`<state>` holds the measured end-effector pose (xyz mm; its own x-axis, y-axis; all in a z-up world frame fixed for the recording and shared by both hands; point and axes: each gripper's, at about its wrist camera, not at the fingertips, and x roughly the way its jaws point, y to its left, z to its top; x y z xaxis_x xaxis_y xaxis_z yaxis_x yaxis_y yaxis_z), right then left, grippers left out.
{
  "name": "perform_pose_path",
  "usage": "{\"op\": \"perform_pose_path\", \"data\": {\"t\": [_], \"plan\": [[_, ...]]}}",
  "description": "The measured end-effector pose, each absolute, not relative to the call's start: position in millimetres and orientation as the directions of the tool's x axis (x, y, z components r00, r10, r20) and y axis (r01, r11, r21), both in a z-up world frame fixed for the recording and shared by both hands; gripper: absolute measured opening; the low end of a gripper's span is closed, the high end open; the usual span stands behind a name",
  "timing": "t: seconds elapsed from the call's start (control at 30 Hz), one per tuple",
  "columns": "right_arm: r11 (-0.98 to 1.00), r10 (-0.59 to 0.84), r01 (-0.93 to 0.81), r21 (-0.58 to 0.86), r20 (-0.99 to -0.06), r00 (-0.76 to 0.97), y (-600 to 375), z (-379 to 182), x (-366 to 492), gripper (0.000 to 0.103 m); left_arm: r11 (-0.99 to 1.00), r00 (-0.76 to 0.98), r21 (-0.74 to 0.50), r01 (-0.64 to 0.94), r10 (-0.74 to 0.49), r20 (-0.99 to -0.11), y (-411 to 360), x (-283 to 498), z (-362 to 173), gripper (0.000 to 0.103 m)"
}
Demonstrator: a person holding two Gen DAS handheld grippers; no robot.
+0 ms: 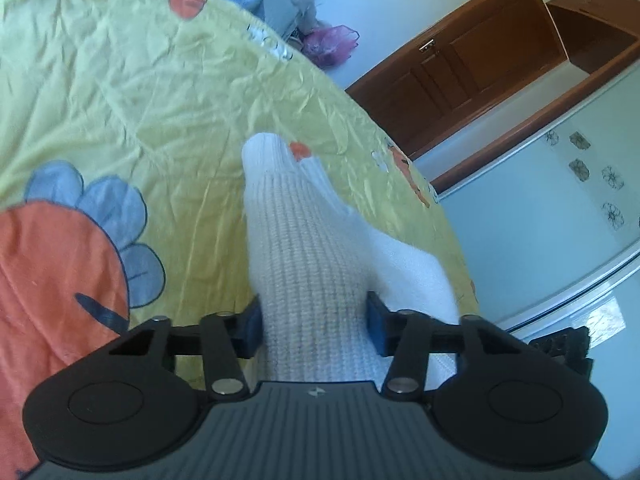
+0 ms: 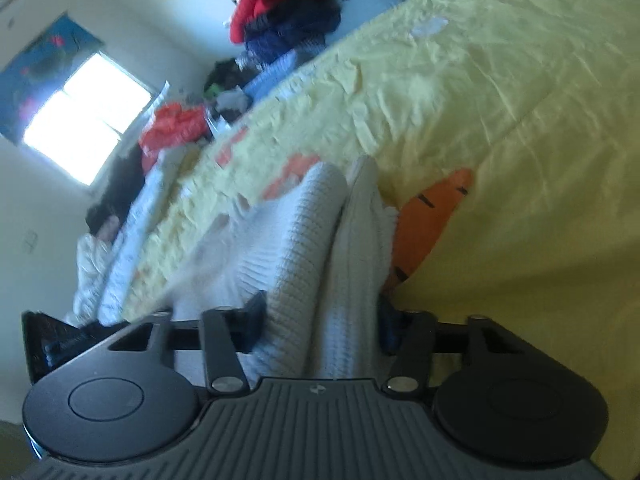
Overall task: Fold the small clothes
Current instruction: 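Roll the sweater bundle over once more with both grippers, then open both grippers and lift them off the rolled sweater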
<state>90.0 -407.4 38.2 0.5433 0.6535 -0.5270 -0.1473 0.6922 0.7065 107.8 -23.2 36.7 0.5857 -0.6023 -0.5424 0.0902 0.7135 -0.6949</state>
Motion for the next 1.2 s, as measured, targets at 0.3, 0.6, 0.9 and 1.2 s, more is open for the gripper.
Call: {"op": "perform_pose_path", "data": {"t": [0.3,0.6,0.9,1.2], "plan": [[0.591,0.746,-0.188,0.784,-0.443,0.497,-349.5,41.9,105.7,0.042,0.802,0.614,-0.593,0.073,-0.505,-0.607,31.1,120.9,77.0,0.046],[0.588,0.719,-0.043,0.807,-0.498,0.484,-357.2,17.0,104.3,0.084,0.789,0.686,-0.615,0.015,-0.456,-0.567,56.8,82.4,43.5,0.089],[0.668,0.723,-0.175,0.723,-0.575,0.383,-335.7,29.9,57.1,0.097,0.63,0.627,-0.776,0.027,-0.615,-0.478,57.8,31.4,16.2,0.093],[0.657,0.753,-0.308,0.689,-0.58,0.31,-303.1,51.8,30.9,0.067,0.758,0.655,-0.646,0.091,-0.534,-0.535,45.6,9.9,61.6,0.057]]}}
